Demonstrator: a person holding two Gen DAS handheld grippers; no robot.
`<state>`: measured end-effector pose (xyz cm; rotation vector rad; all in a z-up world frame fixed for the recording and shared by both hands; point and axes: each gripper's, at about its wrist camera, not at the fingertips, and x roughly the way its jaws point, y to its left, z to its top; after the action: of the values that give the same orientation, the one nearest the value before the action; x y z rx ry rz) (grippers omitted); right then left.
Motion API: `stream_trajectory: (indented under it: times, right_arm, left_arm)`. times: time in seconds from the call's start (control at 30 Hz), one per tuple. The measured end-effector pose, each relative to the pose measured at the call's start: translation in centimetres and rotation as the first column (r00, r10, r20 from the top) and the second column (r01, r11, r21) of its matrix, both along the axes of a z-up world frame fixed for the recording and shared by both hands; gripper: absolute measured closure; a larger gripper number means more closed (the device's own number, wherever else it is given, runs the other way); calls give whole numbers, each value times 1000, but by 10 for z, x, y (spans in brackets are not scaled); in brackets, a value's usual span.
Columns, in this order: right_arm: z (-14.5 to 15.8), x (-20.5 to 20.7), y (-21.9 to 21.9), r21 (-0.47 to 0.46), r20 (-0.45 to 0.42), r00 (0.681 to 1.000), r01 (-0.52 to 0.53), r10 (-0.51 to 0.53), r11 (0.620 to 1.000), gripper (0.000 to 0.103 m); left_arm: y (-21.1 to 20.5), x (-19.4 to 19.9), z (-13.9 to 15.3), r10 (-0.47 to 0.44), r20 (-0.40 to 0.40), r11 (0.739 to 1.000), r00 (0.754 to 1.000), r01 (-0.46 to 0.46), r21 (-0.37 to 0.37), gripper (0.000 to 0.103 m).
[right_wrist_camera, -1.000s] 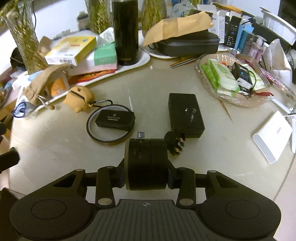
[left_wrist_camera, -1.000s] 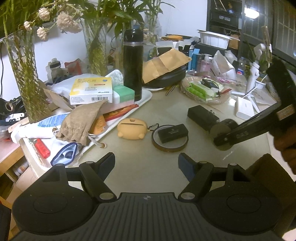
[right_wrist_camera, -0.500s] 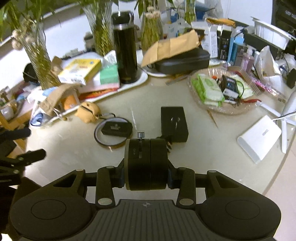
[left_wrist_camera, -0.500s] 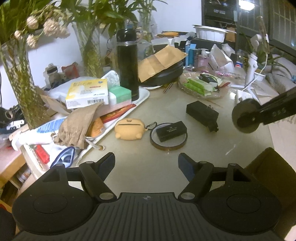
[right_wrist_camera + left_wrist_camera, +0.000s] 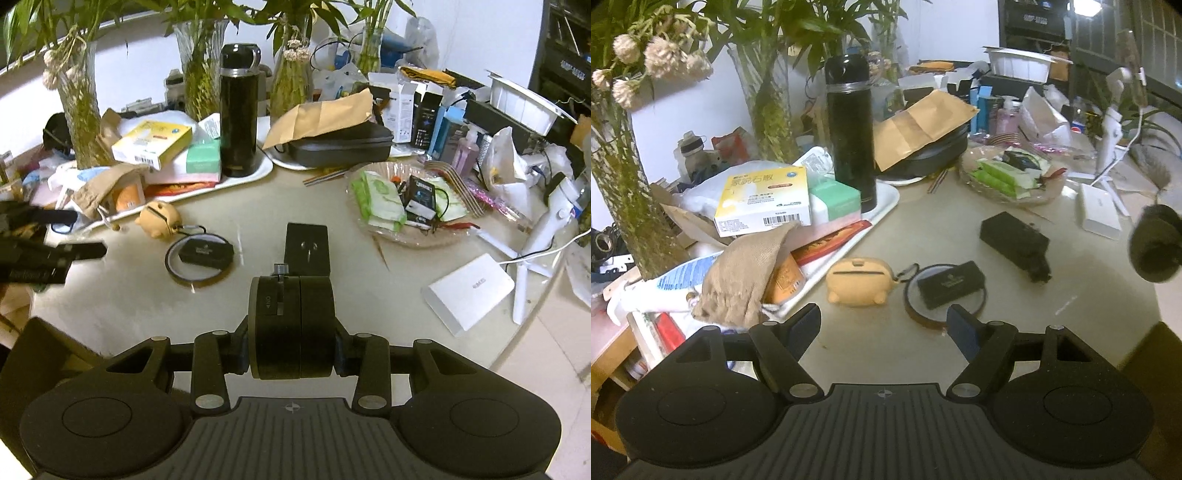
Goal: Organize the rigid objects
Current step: 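Close the left gripper on the yellow pig-shaped case while the right holds the black case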
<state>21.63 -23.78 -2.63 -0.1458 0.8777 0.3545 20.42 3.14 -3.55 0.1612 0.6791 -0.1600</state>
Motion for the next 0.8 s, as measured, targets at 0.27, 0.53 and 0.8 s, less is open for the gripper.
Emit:
stream_trajectory:
  times: [0.27, 0.53, 0.8]
  right_arm:
    - [-16, 6, -6, 19, -47, 998, 30, -29, 999, 60]
    - [-29, 8, -10, 27, -70, 997, 30, -28, 999, 60]
    - [-33, 9, -5, 46, -70, 997, -4, 7, 999, 60]
  left_arm:
    - [11, 28, -14, -13, 1, 1000, 1000, 13, 6, 28]
    - [16, 57, -32, -27, -9, 1000, 1000, 27, 8, 28]
    - [16, 84, -49, -40, -40, 999, 998, 40, -6, 28]
